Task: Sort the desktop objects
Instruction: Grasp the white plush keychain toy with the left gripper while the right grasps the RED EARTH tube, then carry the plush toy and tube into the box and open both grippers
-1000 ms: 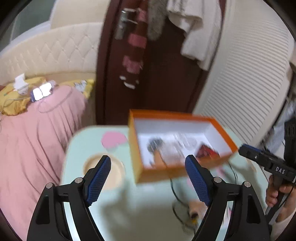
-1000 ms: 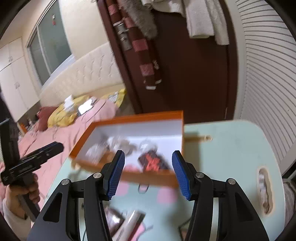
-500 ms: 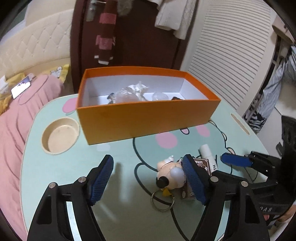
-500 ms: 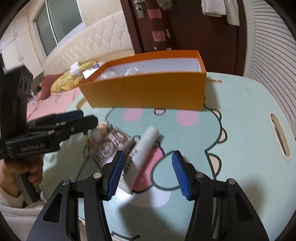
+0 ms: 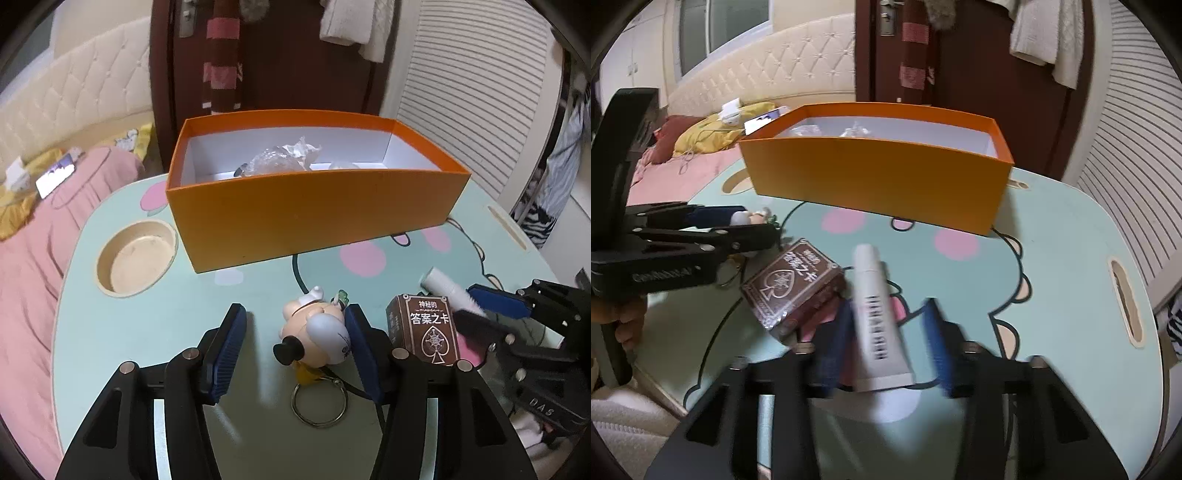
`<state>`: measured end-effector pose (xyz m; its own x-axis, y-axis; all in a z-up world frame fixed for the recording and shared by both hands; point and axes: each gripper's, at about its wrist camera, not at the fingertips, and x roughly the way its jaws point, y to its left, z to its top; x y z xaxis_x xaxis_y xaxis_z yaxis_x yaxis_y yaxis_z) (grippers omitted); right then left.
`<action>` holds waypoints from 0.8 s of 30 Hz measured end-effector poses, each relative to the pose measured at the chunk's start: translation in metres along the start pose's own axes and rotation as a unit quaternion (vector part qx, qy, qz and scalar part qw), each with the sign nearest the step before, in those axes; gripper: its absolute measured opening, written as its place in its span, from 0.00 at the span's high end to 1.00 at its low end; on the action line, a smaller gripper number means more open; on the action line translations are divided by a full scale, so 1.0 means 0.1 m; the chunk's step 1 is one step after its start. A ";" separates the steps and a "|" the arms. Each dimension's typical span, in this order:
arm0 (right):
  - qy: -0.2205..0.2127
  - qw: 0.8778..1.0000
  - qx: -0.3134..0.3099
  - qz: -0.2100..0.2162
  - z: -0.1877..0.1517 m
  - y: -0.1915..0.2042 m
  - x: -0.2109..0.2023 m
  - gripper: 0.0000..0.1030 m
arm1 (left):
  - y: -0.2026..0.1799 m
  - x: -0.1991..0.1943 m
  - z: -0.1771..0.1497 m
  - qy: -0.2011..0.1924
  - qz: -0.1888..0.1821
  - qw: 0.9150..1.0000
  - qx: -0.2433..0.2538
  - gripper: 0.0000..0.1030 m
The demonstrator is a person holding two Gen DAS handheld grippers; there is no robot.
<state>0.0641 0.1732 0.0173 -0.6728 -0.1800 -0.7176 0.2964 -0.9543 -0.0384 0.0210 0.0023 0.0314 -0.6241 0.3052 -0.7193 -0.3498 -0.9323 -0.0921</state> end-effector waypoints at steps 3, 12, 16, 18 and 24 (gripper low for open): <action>-0.003 1.000 0.000 0.003 -0.02 0.01 -0.02 0.78 | 0.05 -0.01 -0.01 -0.004 -0.001 1.000 -0.014 0.66; -0.010 0.999 0.044 0.029 -0.03 -0.15 -0.09 0.79 | 0.08 -0.10 -0.02 -0.019 -0.010 1.000 -0.020 0.67; -0.026 0.998 0.053 0.036 0.01 -0.18 -0.16 0.79 | 0.08 -0.13 -0.02 -0.020 -0.016 0.999 -0.023 0.67; -0.034 0.997 0.054 0.040 0.04 -0.18 -0.20 0.79 | 0.08 -0.17 0.01 -0.024 -0.024 0.999 -0.027 0.67; -0.051 0.995 0.061 0.053 0.16 -0.21 -0.29 0.79 | 0.07 -0.28 0.11 -0.028 -0.050 0.998 -0.023 0.67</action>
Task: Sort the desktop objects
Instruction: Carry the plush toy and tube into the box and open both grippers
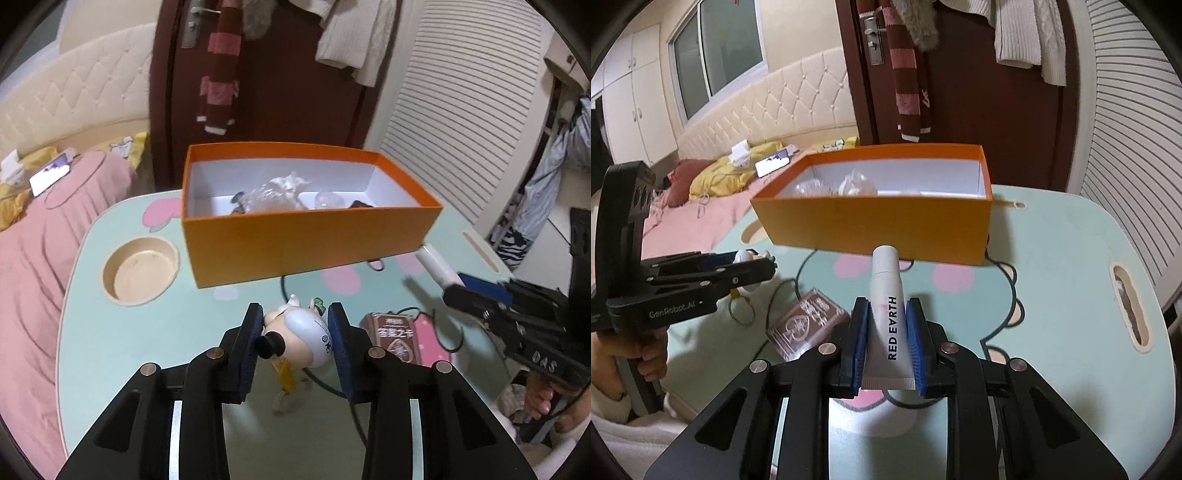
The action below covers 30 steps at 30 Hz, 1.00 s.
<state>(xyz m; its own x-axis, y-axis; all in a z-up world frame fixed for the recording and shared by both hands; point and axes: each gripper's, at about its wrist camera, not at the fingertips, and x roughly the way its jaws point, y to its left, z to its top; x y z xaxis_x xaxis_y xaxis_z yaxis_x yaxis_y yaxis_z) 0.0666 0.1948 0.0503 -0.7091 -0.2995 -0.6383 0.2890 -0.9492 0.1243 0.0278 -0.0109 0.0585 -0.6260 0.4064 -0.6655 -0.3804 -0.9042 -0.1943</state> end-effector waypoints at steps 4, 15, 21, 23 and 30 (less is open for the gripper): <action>-0.014 1.000 0.001 0.006 0.18 -0.02 -0.03 0.79 | 0.04 -0.06 0.13 -0.008 -0.008 1.000 -0.003 0.67; -0.034 0.999 0.015 0.027 0.81 -0.05 0.22 0.79 | 0.06 -0.04 0.82 -0.058 -0.016 0.998 0.007 0.67; -0.010 0.999 0.024 0.035 0.97 -0.08 0.54 0.79 | 0.12 0.30 1.01 -0.044 -0.006 0.999 0.002 0.67; -0.003 0.999 0.027 0.037 1.01 -0.10 0.64 0.79 | 0.16 0.39 1.03 -0.038 -0.004 0.999 -0.002 0.67; 0.013 0.998 0.035 0.042 1.07 -0.15 0.87 0.79 | 0.25 0.59 1.02 -0.024 0.003 1.000 -0.019 0.66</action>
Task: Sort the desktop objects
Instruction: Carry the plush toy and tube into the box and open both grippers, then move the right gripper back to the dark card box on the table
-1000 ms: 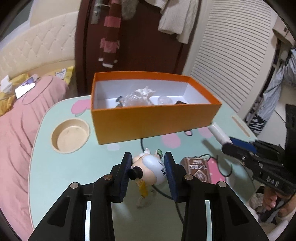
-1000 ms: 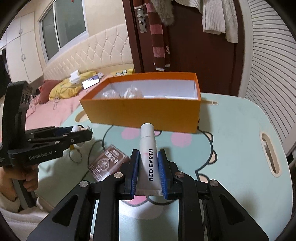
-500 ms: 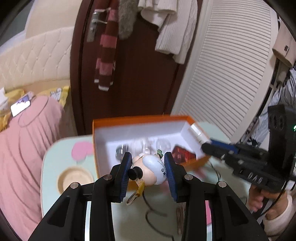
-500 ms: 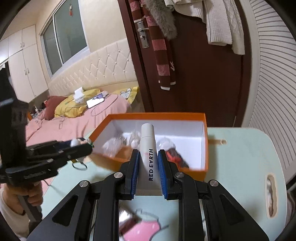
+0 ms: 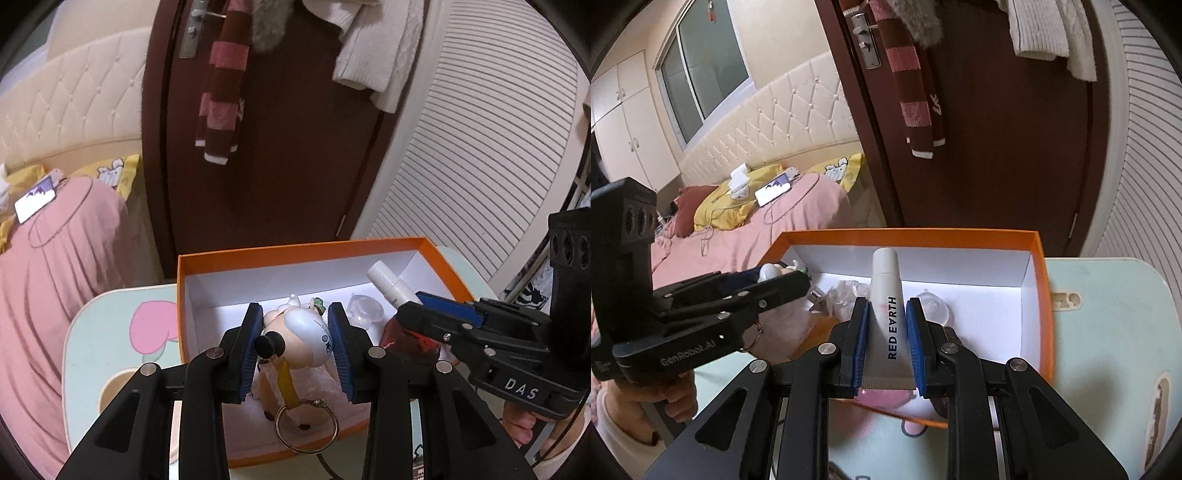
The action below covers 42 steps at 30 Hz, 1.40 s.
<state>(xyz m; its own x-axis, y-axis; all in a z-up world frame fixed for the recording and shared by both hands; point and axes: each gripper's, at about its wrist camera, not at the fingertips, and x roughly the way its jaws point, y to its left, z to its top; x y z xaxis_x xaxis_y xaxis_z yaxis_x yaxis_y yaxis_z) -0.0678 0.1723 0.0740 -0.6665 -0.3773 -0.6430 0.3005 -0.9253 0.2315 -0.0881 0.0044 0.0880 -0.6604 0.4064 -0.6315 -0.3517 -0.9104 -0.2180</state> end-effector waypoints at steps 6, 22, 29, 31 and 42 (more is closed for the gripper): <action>0.012 1.000 0.002 -0.006 -0.03 0.00 0.12 0.70 | 0.06 -0.02 -0.02 -0.008 0.021 1.000 -0.019 0.56; -0.024 1.000 -0.009 0.009 -0.24 0.15 -0.41 0.36 | -0.07 -0.60 -0.18 -0.052 0.006 0.998 -0.023 0.19; 0.011 0.999 -0.041 0.012 -0.66 0.30 -0.48 0.36 | -0.19 -0.64 -0.57 -0.013 0.012 1.000 -0.011 0.19; 0.025 0.999 -0.040 0.011 -0.79 0.31 -0.43 0.36 | -0.18 -0.59 -0.71 0.005 0.017 1.000 -0.014 0.19; 0.049 0.997 -0.058 -0.010 -1.06 0.41 -0.32 0.36 | -0.18 -0.35 -1.12 0.069 0.067 0.995 0.016 0.12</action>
<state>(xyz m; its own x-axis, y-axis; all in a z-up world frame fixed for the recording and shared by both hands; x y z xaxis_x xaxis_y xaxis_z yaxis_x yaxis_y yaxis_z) 0.0381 0.1502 0.0273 -0.6048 -0.3478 -0.7164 0.3678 -0.9199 0.1361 0.0154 -0.0027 0.0310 -0.6062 0.2643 -0.7501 -0.2887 -0.9520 -0.1021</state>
